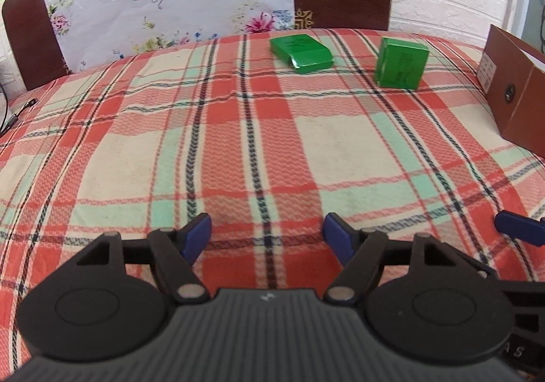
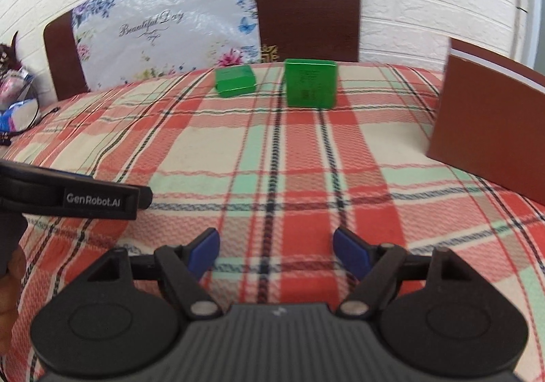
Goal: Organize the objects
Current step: 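Withdraw the left gripper from the box while the right gripper approaches the large green box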
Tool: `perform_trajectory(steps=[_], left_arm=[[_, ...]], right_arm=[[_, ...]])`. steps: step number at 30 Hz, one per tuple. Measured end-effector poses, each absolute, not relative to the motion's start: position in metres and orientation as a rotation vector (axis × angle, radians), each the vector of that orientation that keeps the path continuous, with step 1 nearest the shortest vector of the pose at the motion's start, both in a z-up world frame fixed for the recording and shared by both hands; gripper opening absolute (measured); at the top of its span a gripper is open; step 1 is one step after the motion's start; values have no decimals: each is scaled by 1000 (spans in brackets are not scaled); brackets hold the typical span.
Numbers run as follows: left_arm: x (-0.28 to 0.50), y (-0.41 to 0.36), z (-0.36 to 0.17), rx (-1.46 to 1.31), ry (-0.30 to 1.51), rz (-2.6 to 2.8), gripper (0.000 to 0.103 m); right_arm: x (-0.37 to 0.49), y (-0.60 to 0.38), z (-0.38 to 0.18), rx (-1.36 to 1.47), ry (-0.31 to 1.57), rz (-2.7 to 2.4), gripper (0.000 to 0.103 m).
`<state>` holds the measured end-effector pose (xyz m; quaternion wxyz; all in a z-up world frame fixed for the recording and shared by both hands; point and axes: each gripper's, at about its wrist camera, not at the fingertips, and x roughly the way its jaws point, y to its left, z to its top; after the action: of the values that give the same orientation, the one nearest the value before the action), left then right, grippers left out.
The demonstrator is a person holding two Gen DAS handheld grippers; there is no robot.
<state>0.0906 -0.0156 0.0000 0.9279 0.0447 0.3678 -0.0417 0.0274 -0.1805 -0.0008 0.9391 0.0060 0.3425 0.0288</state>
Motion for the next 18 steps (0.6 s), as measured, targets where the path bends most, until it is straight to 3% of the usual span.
perform_trajectory(steps=[11, 18], left_arm=[[111, 14, -4, 87, 707, -33, 83], [137, 65, -10, 59, 660, 101, 97]], right_arm=[[52, -155, -5, -46, 681, 100, 80], [87, -143, -8, -56, 675, 133, 83]])
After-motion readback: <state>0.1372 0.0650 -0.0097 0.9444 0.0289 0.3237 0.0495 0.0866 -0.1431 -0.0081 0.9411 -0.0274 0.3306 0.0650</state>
